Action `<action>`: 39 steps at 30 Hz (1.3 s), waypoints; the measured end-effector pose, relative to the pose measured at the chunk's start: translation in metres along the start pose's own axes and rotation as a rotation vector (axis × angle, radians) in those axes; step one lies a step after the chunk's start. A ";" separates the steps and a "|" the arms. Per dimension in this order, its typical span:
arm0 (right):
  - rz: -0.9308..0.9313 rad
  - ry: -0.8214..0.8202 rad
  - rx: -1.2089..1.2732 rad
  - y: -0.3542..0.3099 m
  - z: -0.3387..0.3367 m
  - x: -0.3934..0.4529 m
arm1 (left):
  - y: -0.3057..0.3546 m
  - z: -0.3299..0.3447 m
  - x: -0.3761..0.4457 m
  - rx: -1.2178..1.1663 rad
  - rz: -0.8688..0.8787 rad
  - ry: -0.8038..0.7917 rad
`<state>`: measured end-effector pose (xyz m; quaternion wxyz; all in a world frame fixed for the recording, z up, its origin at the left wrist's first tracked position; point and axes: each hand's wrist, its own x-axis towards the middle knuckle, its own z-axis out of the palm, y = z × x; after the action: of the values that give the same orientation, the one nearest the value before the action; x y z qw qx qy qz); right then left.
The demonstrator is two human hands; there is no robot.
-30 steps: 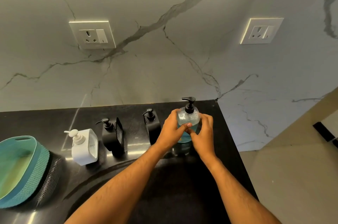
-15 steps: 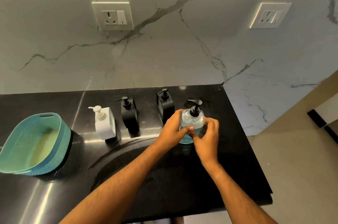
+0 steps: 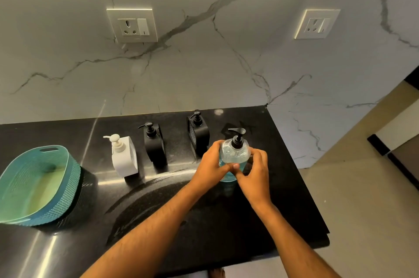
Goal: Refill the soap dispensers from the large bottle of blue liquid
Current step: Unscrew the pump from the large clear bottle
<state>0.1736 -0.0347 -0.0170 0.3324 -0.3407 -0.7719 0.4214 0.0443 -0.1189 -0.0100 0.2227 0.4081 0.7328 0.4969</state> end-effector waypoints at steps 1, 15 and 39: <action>-0.003 -0.024 -0.010 0.000 -0.002 0.000 | 0.000 0.000 0.000 0.002 0.006 -0.003; -0.121 0.070 -0.226 -0.062 -0.014 0.034 | 0.012 -0.006 0.009 0.114 0.092 0.031; -0.125 -0.116 -0.284 -0.076 -0.025 0.055 | 0.017 -0.008 0.007 0.077 0.058 0.005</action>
<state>0.1451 -0.0112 0.0727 0.2613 -0.3107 -0.8612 0.3057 0.0404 -0.1147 0.0095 0.1905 0.4363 0.7397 0.4756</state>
